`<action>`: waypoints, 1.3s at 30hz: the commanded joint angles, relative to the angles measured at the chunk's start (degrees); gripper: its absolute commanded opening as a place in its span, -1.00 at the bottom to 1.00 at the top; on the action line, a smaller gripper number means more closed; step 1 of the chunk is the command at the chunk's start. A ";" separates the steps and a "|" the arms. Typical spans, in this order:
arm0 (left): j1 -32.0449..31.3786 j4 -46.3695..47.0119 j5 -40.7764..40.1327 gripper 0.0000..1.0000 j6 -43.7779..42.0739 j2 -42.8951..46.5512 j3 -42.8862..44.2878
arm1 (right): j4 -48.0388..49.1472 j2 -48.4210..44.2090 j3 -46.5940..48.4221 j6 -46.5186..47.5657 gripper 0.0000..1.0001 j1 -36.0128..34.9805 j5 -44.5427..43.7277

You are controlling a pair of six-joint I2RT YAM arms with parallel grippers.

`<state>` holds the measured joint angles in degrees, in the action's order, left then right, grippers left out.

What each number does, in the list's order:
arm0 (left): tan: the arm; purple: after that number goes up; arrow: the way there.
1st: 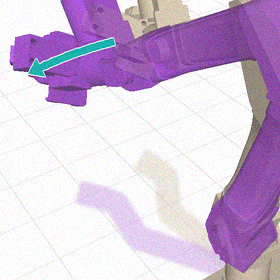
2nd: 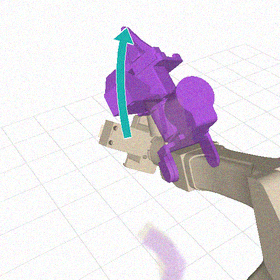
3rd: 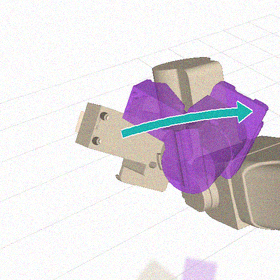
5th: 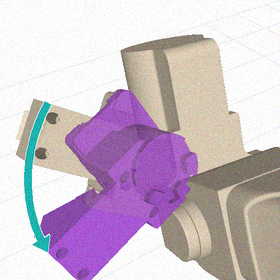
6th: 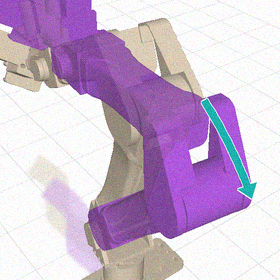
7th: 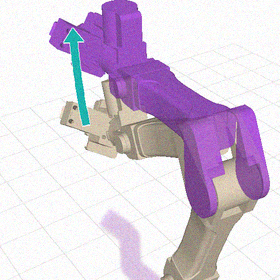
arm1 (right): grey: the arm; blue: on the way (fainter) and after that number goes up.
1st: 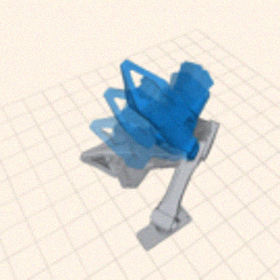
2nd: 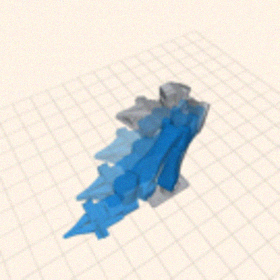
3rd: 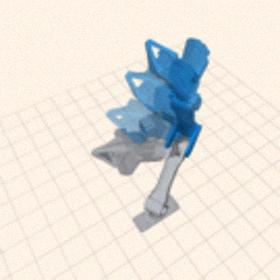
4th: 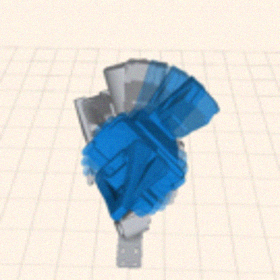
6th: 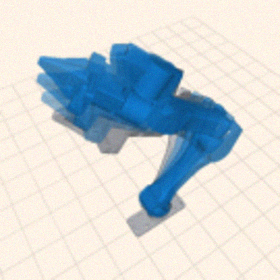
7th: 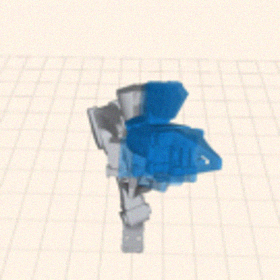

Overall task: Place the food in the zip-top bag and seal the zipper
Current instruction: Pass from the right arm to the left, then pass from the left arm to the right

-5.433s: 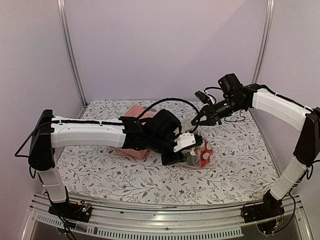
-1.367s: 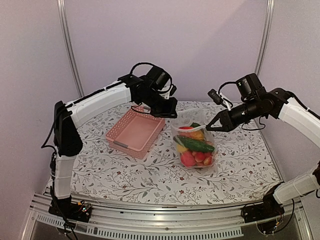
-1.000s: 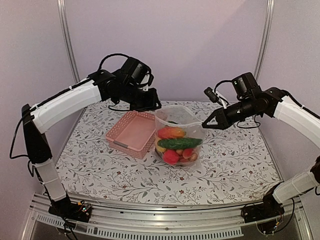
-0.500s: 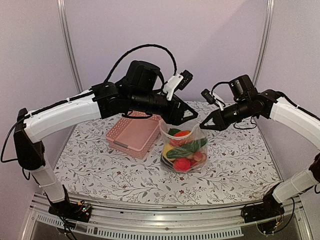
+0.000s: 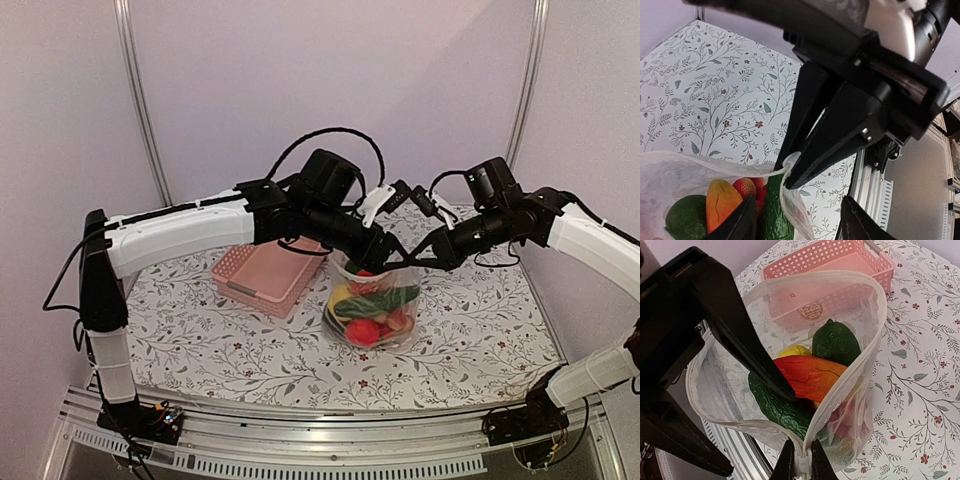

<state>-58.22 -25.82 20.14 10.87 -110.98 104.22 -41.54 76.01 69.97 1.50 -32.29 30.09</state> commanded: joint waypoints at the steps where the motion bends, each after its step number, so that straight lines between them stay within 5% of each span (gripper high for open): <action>1: 0.78 -0.82 0.99 0.09 1.49 -1.90 1.56 | 0.46 -2.81 -0.68 0.43 -0.95 -0.31 -1.40; 7: 1.36 -1.10 1.01 -0.22 1.26 -2.07 0.31 | -0.57 -3.84 0.23 0.50 -0.94 -0.23 -1.70; 11: 2.40 -0.61 1.36 -0.67 0.57 -1.71 -1.27 | -0.74 -3.35 0.81 0.68 -0.93 -0.23 -1.43; 15: 3.69 0.98 -0.17 -0.97 0.82 -1.52 -1.81 | -0.56 -2.81 0.80 0.79 -0.66 -0.24 0.09; 21: 5.18 3.53 0.26 -1.00 1.55 -1.08 -1.15 | 1.97 -4.02 -3.41 -0.14 -0.34 -0.14 -0.55; 39: 5.39 5.15 5.22 -1.00 2.72 -1.13 -1.84 | 6.50 -3.16 -1.17 0.83 -0.42 3.97 -8.63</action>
<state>-53.28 -22.13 23.40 13.65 -112.75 103.11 -37.15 73.12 67.55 1.39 -30.87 22.48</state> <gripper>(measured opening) 0.006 0.269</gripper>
